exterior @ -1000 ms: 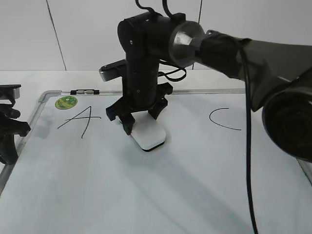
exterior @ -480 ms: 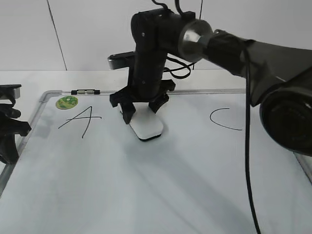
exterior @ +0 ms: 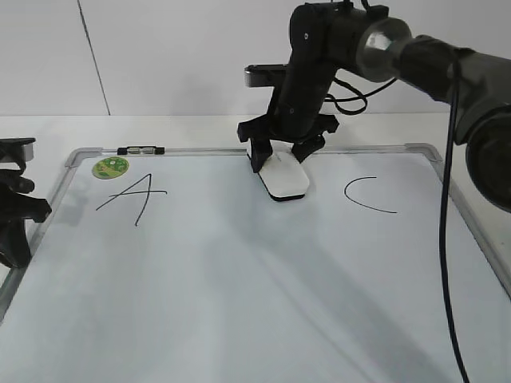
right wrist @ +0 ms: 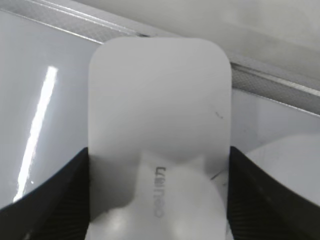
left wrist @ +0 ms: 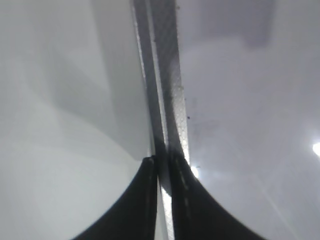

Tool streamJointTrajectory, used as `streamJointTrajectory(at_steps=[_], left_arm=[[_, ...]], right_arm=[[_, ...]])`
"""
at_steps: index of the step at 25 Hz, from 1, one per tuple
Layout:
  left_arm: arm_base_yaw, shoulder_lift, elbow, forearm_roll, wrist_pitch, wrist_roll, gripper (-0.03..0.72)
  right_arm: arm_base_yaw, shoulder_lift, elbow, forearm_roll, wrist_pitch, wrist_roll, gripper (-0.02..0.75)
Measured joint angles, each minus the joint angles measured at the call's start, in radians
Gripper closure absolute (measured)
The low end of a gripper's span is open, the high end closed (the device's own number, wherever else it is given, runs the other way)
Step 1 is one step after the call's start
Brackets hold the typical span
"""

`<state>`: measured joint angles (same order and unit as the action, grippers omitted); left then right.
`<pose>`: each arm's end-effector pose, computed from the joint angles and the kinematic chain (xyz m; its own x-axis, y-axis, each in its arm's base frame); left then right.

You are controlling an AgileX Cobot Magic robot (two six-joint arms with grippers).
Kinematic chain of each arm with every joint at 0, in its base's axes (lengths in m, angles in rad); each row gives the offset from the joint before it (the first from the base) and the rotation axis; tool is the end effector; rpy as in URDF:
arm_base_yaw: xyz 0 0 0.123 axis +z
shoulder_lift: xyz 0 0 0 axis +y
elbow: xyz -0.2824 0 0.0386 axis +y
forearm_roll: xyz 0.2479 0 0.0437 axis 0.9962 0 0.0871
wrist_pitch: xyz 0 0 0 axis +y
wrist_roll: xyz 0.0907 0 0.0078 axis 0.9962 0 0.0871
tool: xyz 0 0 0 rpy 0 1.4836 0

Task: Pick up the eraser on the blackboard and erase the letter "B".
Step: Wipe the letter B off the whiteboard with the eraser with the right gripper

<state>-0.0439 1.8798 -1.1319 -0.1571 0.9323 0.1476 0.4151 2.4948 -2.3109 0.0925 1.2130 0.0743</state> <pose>0.3317 -0.0260 0.1534 -0.9953 0.0968 0.0095 0.0948 0.9874 -0.1263 0.4761 0.2184 0.1724 -0.9237 -0.2911 -0.2491 -0.3257 0.9390 0.1107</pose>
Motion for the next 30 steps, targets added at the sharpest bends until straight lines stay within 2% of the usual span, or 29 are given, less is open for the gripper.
streamJointTrajectory(at_steps=[4, 7, 11, 13, 18, 24, 30], left_arm=[[0.0, 0.0, 0.0, 0.0, 0.001, 0.0, 0.66], [0.0, 0.0, 0.0, 0.002, 0.007, 0.0, 0.66], [0.0, 0.0, 0.0, 0.006, 0.016, 0.0, 0.66], [0.009, 0.0, 0.0, 0.006, 0.018, 0.0, 0.66], [0.007, 0.0, 0.0, 0.008, 0.024, 0.0, 0.66], [0.007, 0.0, 0.0, 0.008, 0.025, 0.0, 0.66], [0.007, 0.0, 0.0, 0.008, 0.023, 0.0, 0.659]], right_arm=[[0.009, -0.001, 0.0, 0.008, 0.0, -0.002, 0.178], [0.05, -0.001, 0.002, -0.034, -0.002, -0.002, 0.178], [0.115, -0.001, 0.004, -0.093, -0.002, -0.003, 0.178], [0.181, -0.001, 0.004, -0.093, -0.002, -0.005, 0.178], [0.261, -0.001, 0.006, -0.082, -0.002, -0.007, 0.178], [0.251, -0.001, 0.006, -0.105, -0.002, -0.007, 0.178], [0.145, -0.003, 0.011, -0.079, -0.01, -0.007, 0.178]])
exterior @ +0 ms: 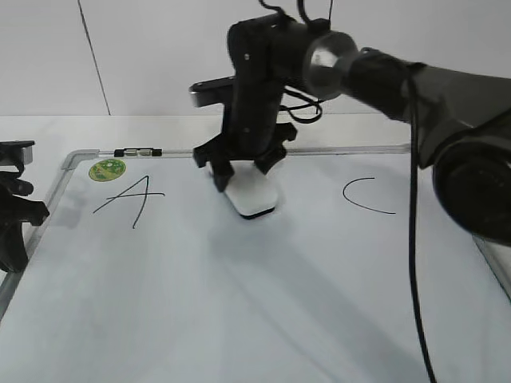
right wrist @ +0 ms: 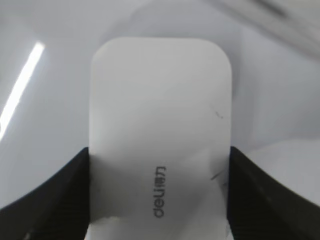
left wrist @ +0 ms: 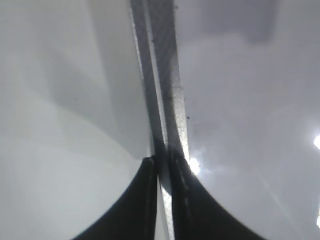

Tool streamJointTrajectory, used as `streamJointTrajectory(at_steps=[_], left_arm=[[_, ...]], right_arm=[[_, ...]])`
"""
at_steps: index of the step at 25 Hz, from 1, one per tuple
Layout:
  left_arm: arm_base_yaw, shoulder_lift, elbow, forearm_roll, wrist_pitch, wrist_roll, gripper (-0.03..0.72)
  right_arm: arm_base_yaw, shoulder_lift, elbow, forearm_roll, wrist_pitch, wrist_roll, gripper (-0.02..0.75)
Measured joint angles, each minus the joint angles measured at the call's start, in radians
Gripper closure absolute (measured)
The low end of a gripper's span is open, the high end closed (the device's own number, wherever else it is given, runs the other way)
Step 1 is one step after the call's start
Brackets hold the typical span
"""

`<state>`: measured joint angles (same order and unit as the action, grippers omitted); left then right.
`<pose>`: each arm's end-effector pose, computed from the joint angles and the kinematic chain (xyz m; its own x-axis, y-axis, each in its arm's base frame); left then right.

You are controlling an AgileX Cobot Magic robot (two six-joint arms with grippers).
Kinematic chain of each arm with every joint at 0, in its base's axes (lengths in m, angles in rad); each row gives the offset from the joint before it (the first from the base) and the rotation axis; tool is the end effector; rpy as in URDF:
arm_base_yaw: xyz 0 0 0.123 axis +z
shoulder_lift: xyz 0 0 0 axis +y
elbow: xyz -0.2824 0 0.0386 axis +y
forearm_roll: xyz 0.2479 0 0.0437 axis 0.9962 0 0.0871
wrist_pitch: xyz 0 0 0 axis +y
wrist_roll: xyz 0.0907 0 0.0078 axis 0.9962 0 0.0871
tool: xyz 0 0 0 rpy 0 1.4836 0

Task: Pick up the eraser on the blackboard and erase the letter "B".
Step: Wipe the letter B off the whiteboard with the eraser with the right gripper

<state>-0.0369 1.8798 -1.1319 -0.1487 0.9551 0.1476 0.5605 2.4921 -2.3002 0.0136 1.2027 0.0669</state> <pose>0.3298 -0.0232 0.1534 -0.9947 0.0976 0.0323 0.0929 0.9880 -0.1231 0.4428 0.2793 0.1707 -0.8540 -0.4513 -0.2588 -0.4743 0.8798 0.0309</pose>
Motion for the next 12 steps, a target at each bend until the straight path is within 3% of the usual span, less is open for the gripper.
streamJointTrajectory(at_steps=[5, 12], left_arm=[[0.0, 0.0, 0.0, 0.004, 0.002, 0.0, 0.659], [0.0, 0.0, 0.0, 0.002, 0.003, 0.0, 0.659]], right_arm=[[-0.096, -0.034, 0.053, -0.005, -0.006, 0.0, 0.178], [-0.098, -0.059, 0.075, 0.032, 0.003, 0.0, 0.178]])
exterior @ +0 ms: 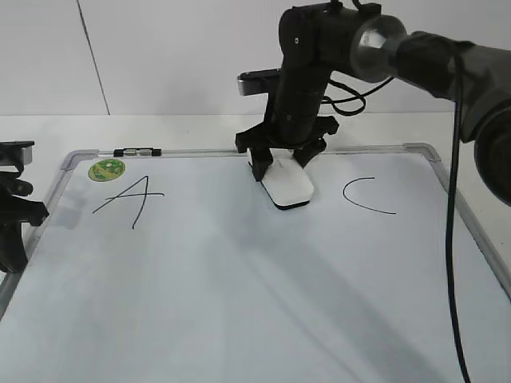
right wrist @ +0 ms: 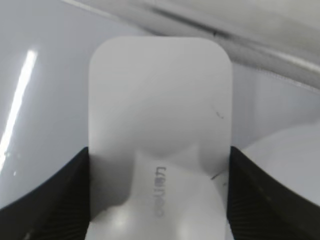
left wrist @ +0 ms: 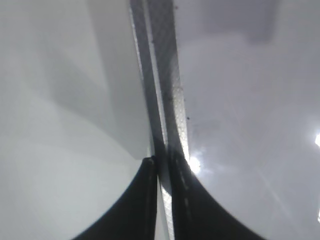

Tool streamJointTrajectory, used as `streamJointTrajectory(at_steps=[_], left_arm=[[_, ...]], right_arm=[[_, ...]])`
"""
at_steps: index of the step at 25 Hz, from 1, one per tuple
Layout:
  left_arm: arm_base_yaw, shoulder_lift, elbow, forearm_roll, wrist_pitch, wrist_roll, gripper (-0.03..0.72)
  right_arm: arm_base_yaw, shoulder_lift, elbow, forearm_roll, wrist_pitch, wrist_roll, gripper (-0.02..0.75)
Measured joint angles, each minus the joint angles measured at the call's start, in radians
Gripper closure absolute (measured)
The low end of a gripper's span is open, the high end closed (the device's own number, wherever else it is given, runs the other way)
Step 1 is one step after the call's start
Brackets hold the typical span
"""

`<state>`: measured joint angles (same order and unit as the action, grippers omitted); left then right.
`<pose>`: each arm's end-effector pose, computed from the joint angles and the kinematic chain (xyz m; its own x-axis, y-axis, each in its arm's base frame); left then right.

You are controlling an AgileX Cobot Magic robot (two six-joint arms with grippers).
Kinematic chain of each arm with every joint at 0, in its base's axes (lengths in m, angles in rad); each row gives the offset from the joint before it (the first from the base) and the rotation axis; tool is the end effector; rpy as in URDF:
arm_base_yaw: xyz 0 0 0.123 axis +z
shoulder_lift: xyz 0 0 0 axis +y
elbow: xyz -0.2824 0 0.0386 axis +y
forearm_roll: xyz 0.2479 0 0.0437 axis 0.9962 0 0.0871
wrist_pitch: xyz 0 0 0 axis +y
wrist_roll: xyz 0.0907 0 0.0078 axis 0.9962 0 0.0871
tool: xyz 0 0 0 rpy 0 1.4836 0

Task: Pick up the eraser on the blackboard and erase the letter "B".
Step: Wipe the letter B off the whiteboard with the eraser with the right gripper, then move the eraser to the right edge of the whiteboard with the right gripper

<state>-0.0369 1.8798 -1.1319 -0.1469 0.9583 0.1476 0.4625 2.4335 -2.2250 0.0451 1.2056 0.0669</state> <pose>0.3295 -0.0231 0.1534 -0.9945 0.0990 0.0355 0.0940 0.9881 -0.1221 0.4574 0.2324 0.1805 -0.9031 -0.3577 -0.2376 -0.3813 0.9224 0.0608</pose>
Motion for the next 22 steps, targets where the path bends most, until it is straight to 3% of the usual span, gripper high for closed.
streamJointTrajectory(at_steps=[14, 22], left_arm=[[0.0, 0.0, 0.0, -0.002, 0.002, 0.0, 0.659], [0.0, 0.0, 0.0, -0.004, 0.003, 0.0, 0.66]], right_arm=[[0.0, -0.24, 0.058, 0.016, 0.032, 0.0, 0.178], [-0.082, -0.479, 0.359, -0.02, 0.036, 0.013, 0.178]])
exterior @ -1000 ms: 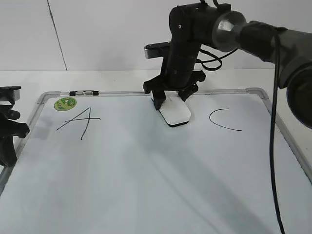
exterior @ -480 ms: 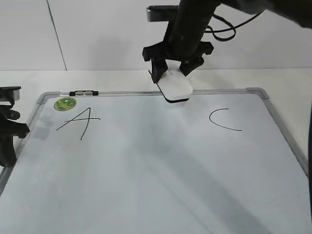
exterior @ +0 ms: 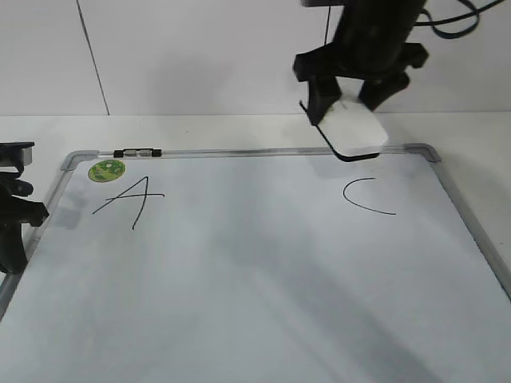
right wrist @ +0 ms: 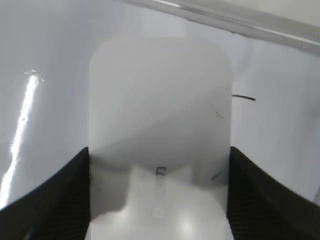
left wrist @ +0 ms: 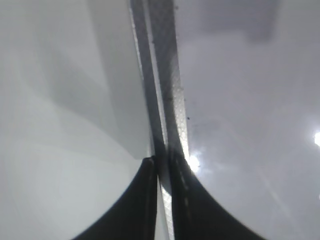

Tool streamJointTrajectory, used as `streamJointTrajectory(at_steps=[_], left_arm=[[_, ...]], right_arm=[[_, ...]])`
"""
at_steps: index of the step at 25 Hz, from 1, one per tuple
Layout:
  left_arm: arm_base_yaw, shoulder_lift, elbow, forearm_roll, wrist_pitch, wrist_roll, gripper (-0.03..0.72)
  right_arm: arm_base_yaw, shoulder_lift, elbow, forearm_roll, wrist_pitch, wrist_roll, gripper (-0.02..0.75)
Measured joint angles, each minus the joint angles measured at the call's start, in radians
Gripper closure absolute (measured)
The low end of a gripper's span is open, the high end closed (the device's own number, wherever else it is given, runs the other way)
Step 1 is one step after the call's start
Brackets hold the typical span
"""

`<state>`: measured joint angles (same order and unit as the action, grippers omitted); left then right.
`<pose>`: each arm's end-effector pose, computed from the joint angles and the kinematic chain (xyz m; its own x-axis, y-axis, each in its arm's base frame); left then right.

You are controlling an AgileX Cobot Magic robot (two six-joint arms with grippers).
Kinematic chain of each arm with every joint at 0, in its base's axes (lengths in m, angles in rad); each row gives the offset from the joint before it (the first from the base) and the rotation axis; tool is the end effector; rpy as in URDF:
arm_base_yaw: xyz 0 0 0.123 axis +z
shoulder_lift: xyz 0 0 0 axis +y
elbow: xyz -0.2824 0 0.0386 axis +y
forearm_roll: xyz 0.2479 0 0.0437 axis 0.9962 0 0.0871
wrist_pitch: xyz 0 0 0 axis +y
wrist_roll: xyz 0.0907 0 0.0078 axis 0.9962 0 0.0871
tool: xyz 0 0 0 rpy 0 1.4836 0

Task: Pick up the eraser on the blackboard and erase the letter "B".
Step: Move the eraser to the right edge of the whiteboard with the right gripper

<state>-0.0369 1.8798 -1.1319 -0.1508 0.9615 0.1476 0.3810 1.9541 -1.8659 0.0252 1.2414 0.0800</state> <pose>0.3292 -0.0234 0.1535 -0.9945 0.0971 0.0385 0.0916 0.9878 -0.1256 0.3904 0.1587 0.3060 -0.9086 -0.2691 -0.3194 -0.3001 0.9526 0.0509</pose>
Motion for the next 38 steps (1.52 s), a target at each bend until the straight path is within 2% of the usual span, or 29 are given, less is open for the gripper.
streamJointTrajectory(at_steps=[7, 12, 16, 22, 28, 33, 38], left_arm=[[0.0, 0.0, 0.0, 0.0, 0.002, 0.0, 0.659], [0.0, 0.0, 0.0, -0.005, 0.002, 0.0, 0.66], [0.0, 0.0, 0.0, -0.01, 0.002, 0.0, 0.66], [0.0, 0.0, 0.0, -0.012, 0.002, 0.0, 0.66], [0.0, 0.0, 0.0, -0.014, 0.002, 0.0, 0.66], [0.0, 0.0, 0.0, -0.014, 0.002, 0.0, 0.66], [0.0, 0.0, 0.0, -0.016, 0.0, 0.0, 0.66]], right_arm=[[-0.104, -0.175, 0.283, -0.011, 0.0, 0.01, 0.178], [-0.121, -0.238, 0.436, -0.058, -0.008, 0.035, 0.178], [-0.121, -0.24, 0.536, -0.124, -0.088, 0.072, 0.178], [-0.135, -0.238, 0.585, -0.197, -0.181, 0.129, 0.178], [-0.213, -0.194, 0.588, -0.203, -0.207, 0.136, 0.178], [-0.247, -0.169, 0.588, -0.117, -0.265, 0.059, 0.178], [-0.249, -0.099, 0.588, -0.094, -0.283, 0.018, 0.178]])
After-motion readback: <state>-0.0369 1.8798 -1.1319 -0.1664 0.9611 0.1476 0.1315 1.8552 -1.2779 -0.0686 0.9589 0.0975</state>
